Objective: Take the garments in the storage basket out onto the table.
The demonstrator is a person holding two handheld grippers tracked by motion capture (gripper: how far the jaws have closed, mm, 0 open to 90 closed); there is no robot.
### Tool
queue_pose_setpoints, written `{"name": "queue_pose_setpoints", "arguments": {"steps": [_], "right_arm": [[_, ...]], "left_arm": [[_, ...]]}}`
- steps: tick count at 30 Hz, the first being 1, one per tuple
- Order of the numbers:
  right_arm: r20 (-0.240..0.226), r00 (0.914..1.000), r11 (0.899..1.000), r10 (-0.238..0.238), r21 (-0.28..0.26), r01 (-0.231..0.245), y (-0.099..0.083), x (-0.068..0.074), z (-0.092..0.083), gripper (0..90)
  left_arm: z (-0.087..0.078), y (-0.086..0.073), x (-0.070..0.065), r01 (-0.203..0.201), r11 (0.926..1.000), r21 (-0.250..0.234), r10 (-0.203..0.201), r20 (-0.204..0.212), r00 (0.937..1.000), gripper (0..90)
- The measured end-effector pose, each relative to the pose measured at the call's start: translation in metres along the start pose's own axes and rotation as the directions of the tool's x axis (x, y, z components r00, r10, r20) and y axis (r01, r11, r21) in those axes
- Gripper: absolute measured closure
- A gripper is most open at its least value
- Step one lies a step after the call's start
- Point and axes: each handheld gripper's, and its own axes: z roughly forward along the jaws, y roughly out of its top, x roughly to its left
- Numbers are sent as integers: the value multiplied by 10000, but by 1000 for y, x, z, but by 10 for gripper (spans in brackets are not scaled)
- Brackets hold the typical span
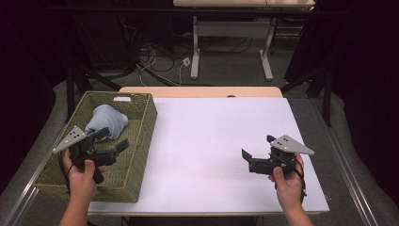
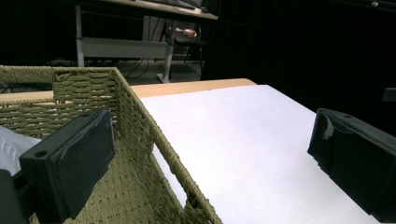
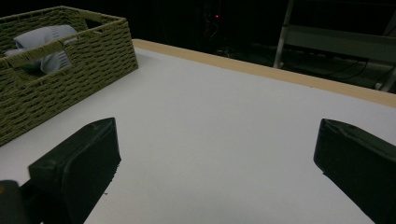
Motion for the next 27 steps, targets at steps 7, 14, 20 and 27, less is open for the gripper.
{"name": "queue_pose_setpoints", "arguments": {"steps": [7, 14, 20, 27], "right_arm": [[108, 9999, 9997, 105, 229, -107, -3, -8, 2, 3], [192, 9993, 9984, 332, 442, -340, -9, -18, 5, 8], [260, 9987, 9979, 427, 480, -439, -10, -20, 7, 9], [402, 9980, 9971, 492, 562, -514, -13, -22, 10, 11]], "left_arm": [[2, 13, -5, -126, 9999, -21, 126, -353, 9993, 6], [3, 37, -2, 71, 9993, -366, -107, -992, 9950, 6], [5, 53, 7, 430, 9989, -189, -451, -1304, 9904, 7], [7, 66, 20, 355, 9993, -113, -370, -1845, 9821, 7]]}}
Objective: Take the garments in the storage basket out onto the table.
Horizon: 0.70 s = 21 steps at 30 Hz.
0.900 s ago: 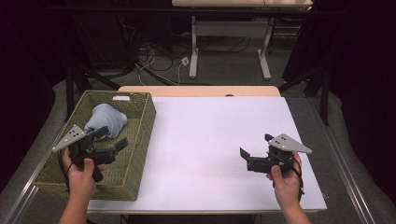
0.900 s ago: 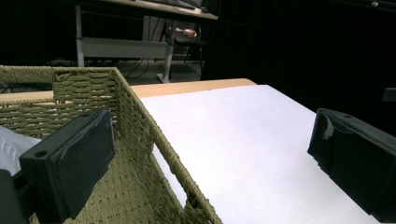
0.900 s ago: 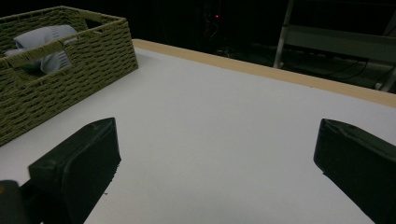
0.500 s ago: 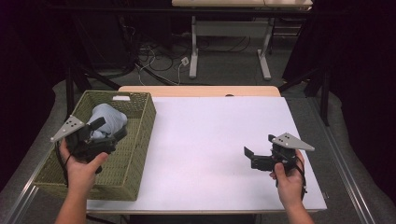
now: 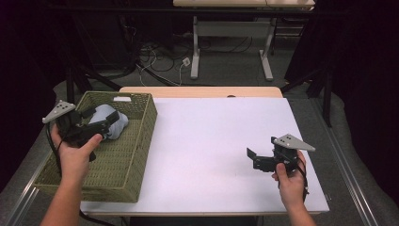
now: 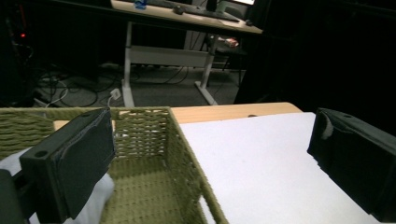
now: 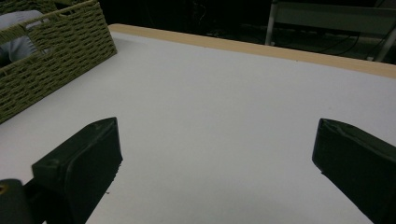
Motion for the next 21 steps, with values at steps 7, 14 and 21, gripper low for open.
{"name": "queue_pose_setpoints", "arguments": {"steps": [7, 14, 21], "right_arm": [[67, 9999, 9998, 78, 171, -79, -4, -2, 5, 13], [43, 9999, 9990, 112, 441, -114, -8, -2, 8, 14], [30, 10000, 9990, 83, 439, -84, -11, 0, 11, 15]], "left_arm": [[10, 16, 13, 28, 9999, 119, -21, -589, 9983, 8], [22, 23, 25, 26, 9999, 103, -14, -1147, 9934, 8], [40, 20, 51, -76, 9987, 501, 179, -2072, 9781, 8]]}}
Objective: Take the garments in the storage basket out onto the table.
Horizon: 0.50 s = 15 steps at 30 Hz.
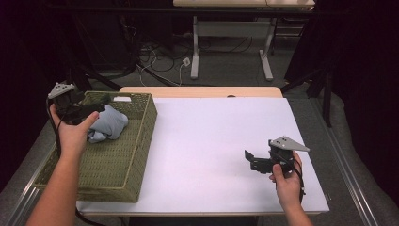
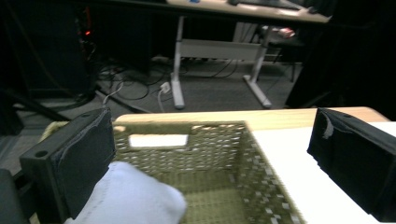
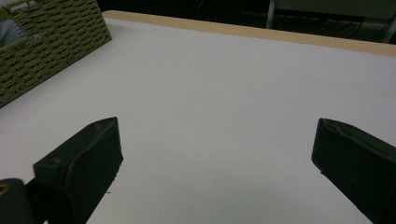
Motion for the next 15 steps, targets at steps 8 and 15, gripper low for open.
{"name": "queue_pose_setpoints", "arguments": {"steps": [8, 15], "right_arm": [[-54, 10000, 9999, 0, 162, 0, -3, 2, 4, 15], [-166, 9999, 9998, -7, 218, 10, -4, 3, 6, 16]], "left_arm": [[18, -7, 18, 78, 9972, 740, -34, -595, 9982, 8], [30, -13, 23, 259, 9921, 1227, -181, -639, 9978, 13]]}}
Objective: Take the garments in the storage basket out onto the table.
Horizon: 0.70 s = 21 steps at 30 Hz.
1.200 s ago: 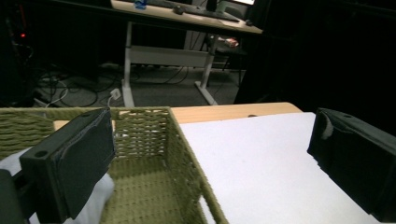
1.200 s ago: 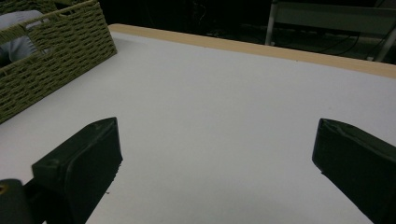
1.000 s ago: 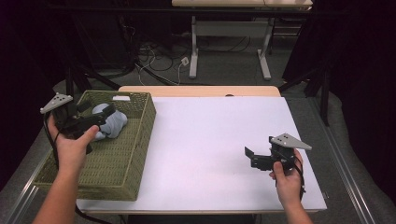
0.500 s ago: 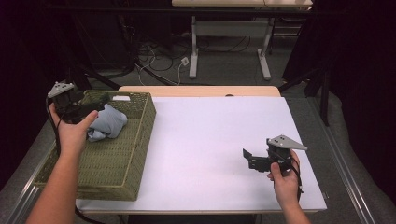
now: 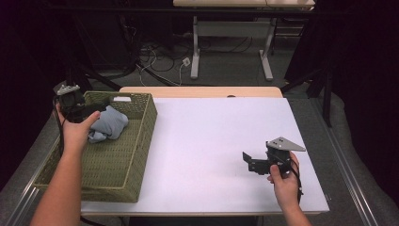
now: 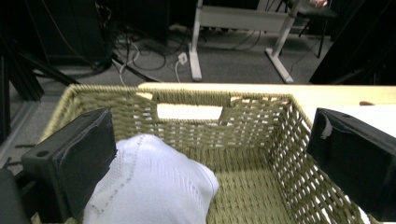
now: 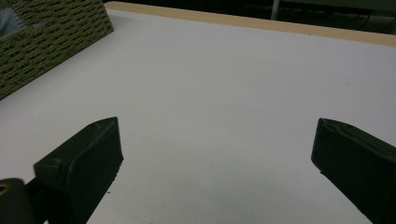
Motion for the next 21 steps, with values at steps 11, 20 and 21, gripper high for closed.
{"name": "queue_pose_setpoints", "arguments": {"steps": [11, 20, 21], "right_arm": [[4, 10000, 9999, -10, 132, 10, -3, 2, 4, 21], [-81, 10000, 9996, -25, 297, 27, -4, 3, 6, 22], [-74, 10000, 9995, -30, 314, 33, -4, 4, 6, 22]], "left_arm": [[21, -11, 3, 280, 9962, 820, -267, -169, 9995, 63], [31, -19, 9, 540, 9915, 1183, -494, -422, 9979, 63], [31, -19, 9, 540, 9915, 1183, -494, -422, 9979, 63]]}}
